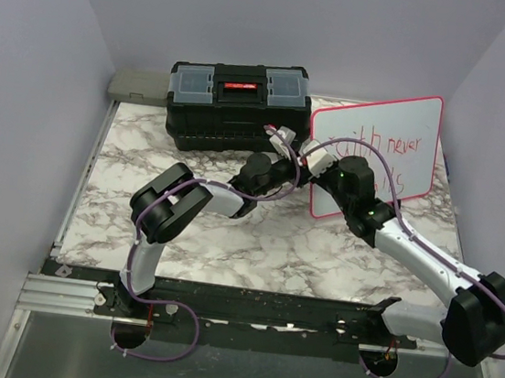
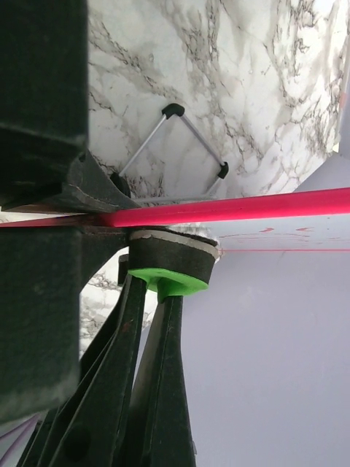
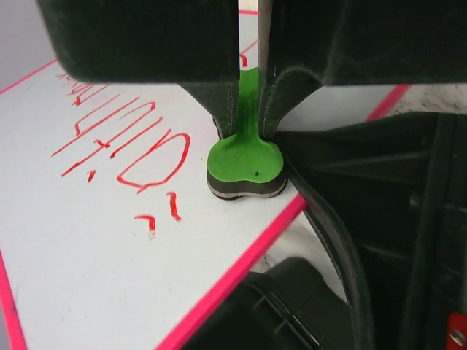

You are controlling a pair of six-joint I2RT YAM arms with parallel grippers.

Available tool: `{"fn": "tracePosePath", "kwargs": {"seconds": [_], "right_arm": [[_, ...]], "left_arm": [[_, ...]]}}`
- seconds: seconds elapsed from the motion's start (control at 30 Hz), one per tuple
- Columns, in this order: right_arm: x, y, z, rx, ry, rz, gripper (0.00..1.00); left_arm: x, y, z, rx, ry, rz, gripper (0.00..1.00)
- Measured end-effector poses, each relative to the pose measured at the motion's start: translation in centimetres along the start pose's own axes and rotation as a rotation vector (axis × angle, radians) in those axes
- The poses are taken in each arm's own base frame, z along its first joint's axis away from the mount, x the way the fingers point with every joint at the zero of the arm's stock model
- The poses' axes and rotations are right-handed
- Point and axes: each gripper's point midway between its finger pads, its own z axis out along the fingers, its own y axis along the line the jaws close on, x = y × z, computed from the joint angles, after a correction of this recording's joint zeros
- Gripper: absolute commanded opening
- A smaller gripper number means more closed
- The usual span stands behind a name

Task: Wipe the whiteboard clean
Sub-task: Erase the whiteboard at the whiteboard stand.

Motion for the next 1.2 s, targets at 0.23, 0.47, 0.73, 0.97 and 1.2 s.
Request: {"fn": "tracePosePath", "kwargs": {"seconds": [0.23, 0.47, 0.73, 0.97, 1.2], "right_arm": [[1.8, -0.1, -0.7, -0.008, 0.04, -0.007, 0.01], [1.8, -0.7, 0.3, 0.004, 0.066, 0.056, 0.01], [-1.3, -5.3, 0.8, 0.097, -0.005, 0.209, 0.01], [-2.2, -4.1, 1.9, -0.002, -0.031, 0.267, 0.01], [-1.2, -1.5, 1.8, -0.154, -0.018, 0.267, 0.01]], "left_arm": [[0.1, -0.3, 0.0, 0.007, -0.001, 0.006, 0.0], [0.2, -0.1, 0.0, 0.0, 0.005, 0.001, 0.0], [0.0, -0.2, 0.0, 0.007, -0.003, 0.008, 0.0], [0.1, -0.2, 0.0, 0.005, 0.001, 0.005, 0.0], [0.3, 0.2, -0.1, -0.009, 0.011, -0.004, 0.0]]}}
